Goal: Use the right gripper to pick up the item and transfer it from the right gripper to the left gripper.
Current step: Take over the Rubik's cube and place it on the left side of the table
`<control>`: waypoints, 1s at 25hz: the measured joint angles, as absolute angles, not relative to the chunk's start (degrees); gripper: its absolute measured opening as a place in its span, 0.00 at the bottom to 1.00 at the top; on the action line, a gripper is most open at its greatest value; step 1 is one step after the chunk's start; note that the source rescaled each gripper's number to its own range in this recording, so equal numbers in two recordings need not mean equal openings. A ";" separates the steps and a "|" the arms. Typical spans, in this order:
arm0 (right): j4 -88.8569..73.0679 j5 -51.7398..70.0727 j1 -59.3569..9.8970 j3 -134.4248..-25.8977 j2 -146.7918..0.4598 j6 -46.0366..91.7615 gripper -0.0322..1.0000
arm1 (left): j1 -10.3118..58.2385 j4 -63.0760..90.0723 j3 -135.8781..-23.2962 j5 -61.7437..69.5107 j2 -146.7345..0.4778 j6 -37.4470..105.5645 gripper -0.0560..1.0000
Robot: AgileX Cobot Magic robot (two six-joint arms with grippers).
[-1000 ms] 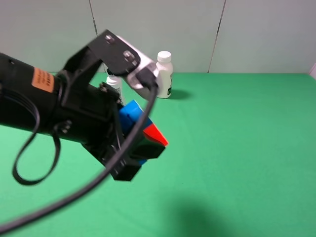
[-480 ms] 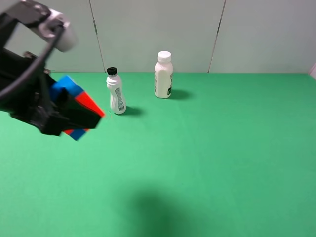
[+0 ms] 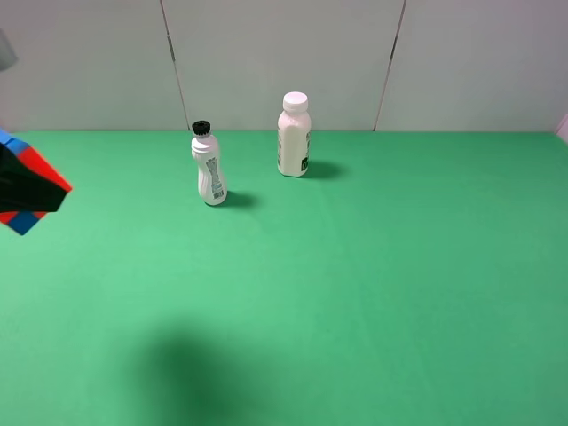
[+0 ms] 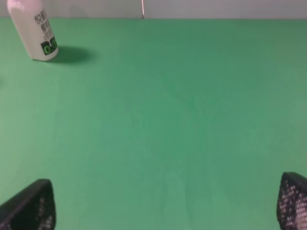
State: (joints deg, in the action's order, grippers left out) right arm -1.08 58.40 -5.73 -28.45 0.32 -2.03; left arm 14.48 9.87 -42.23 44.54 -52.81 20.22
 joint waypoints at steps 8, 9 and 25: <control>-1.08 58.40 -5.73 -28.45 0.32 -2.03 1.00 | 9.81 2.30 -42.23 44.90 -52.81 14.26 0.08; -1.08 58.40 -5.73 -28.45 0.32 -2.03 1.00 | 8.96 1.94 -42.23 44.76 -52.81 13.80 0.08; -1.08 58.40 -5.73 -28.45 0.32 -2.03 1.00 | 4.84 1.70 -42.23 31.15 -71.89 10.30 0.08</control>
State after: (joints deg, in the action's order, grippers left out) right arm -1.08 58.40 -5.73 -28.45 0.32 -2.03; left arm 4.84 1.70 -42.23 31.15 -71.89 10.30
